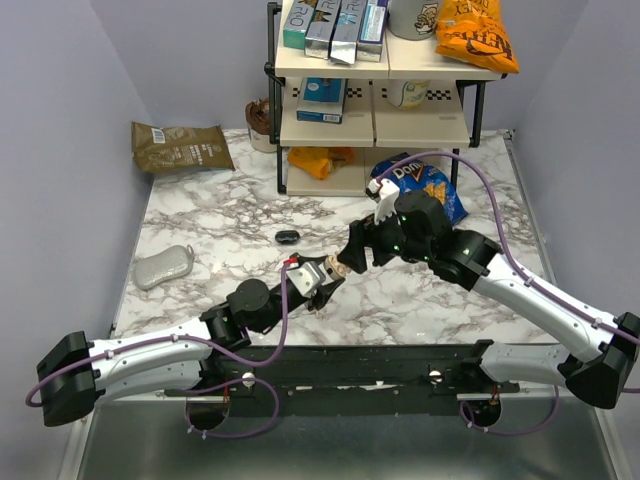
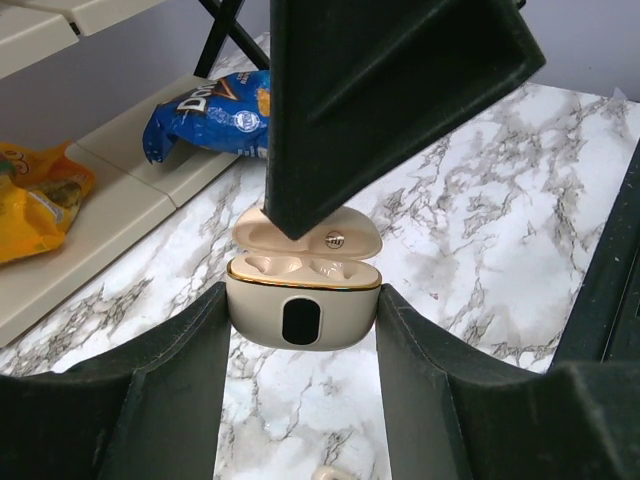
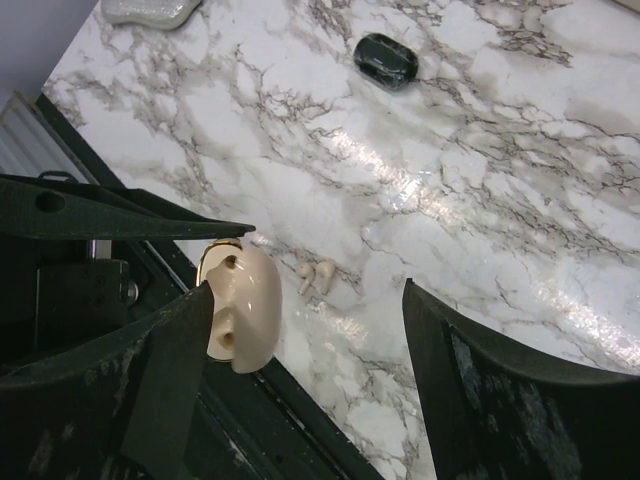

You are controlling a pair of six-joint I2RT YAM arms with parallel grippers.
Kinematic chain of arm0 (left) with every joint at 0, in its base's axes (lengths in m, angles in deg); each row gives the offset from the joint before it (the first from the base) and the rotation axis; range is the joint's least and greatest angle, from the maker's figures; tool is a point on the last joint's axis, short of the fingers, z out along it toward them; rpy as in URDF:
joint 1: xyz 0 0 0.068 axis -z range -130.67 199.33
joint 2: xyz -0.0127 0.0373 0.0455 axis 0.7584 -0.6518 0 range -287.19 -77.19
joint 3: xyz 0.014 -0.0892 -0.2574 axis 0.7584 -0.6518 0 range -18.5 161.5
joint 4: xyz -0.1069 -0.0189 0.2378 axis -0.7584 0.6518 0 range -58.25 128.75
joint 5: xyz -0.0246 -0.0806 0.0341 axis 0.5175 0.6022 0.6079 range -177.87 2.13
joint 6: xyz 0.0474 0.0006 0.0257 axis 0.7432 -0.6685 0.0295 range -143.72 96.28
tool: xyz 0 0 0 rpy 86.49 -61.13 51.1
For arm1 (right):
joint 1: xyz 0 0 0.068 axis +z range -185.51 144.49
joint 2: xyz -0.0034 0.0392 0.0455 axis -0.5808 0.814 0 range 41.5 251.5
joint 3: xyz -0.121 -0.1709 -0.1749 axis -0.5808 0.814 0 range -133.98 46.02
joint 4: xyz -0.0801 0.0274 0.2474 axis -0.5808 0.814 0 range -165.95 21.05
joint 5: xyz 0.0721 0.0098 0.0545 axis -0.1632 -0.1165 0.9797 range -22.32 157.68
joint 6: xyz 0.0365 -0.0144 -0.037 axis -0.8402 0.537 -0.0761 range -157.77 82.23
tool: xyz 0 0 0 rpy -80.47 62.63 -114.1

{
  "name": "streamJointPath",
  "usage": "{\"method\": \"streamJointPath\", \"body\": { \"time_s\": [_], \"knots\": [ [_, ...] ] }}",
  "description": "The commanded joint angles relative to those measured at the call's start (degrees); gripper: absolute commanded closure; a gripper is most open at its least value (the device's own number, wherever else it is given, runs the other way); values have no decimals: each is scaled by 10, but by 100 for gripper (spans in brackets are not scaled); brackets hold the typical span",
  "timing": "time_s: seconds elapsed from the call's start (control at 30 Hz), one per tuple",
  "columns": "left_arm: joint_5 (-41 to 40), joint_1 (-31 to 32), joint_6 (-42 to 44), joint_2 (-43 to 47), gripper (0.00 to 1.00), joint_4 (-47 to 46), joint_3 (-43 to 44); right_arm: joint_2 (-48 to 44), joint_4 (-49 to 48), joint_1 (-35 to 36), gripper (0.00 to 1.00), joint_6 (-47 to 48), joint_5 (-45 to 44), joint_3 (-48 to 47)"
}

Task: Insert the wireless bluetooth earbuds into the charging case
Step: Open the charging case.

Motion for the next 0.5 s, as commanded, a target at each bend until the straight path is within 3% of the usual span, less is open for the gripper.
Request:
{"method": "streamJointPath", "body": {
  "time_s": [0.0, 0.17, 0.3, 0.37, 0.47],
  "knots": [
    [-15, 5, 6, 12, 100, -3, -2, -13, 13, -1, 16, 3, -32, 1],
    [-16, 5, 3, 12, 100, -5, -4, -20, 14, -2, 16, -1, -36, 2],
    [-19, 5, 2, 14, 100, -7, -7, -47, -35, -2, 17, -4, 21, 21],
    [-19, 5, 2, 16, 100, -10, -7, -39, -37, -2, 21, -8, 33, 16],
    [-18, 6, 1, 20, 100, -11, -6, -28, -36, -2, 37, -10, 44, 16]
  ]
}}
